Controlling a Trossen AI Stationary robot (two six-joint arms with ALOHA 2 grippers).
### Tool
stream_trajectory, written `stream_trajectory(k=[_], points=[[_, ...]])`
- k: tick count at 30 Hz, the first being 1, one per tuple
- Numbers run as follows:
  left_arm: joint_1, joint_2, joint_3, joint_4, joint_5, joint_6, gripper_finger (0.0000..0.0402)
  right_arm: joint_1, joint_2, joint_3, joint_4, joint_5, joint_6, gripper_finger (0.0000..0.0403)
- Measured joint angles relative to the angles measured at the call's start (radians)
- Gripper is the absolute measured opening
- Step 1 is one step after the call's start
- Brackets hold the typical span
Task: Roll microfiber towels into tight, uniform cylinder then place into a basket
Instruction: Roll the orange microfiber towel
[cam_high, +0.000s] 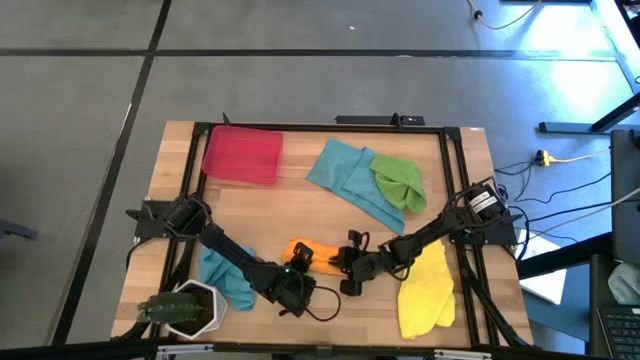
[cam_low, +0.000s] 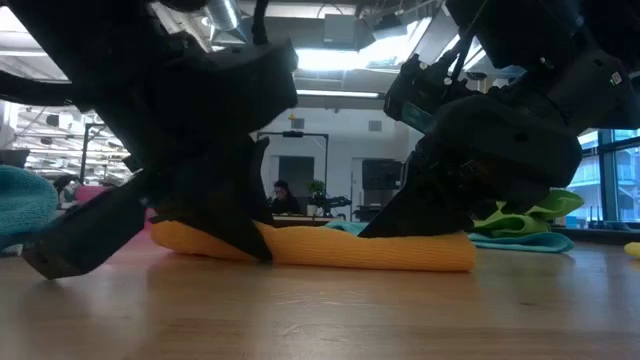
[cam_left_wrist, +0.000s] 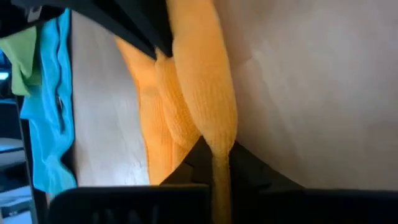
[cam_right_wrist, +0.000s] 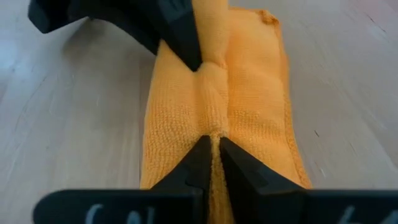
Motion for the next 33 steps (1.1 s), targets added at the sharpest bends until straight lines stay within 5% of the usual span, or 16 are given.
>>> stream_trajectory(k=[9, 17, 26, 33], points=[[0.012, -0.001, 0.000, 0.010, 0.041, -0.052, 0.0003, 0.028, -0.118, -0.004, -0.077, 0.090, -0.155, 0.0043], [0.012, -0.005, 0.000, 0.011, 0.057, -0.078, 0.0001, 0.117, -0.241, -0.003, -0.106, 0.180, -0.233, 0.0119], [0.015, -0.051, -0.002, 0.008, 0.175, -0.160, 0.0000, 0.198, -0.209, -0.002, -0.105, 0.191, -0.289, 0.0234], [0.035, -0.101, -0.004, 0.017, 0.318, -0.189, 0.0000, 0.235, -0.122, 0.000, -0.057, 0.189, -0.370, 0.0242]])
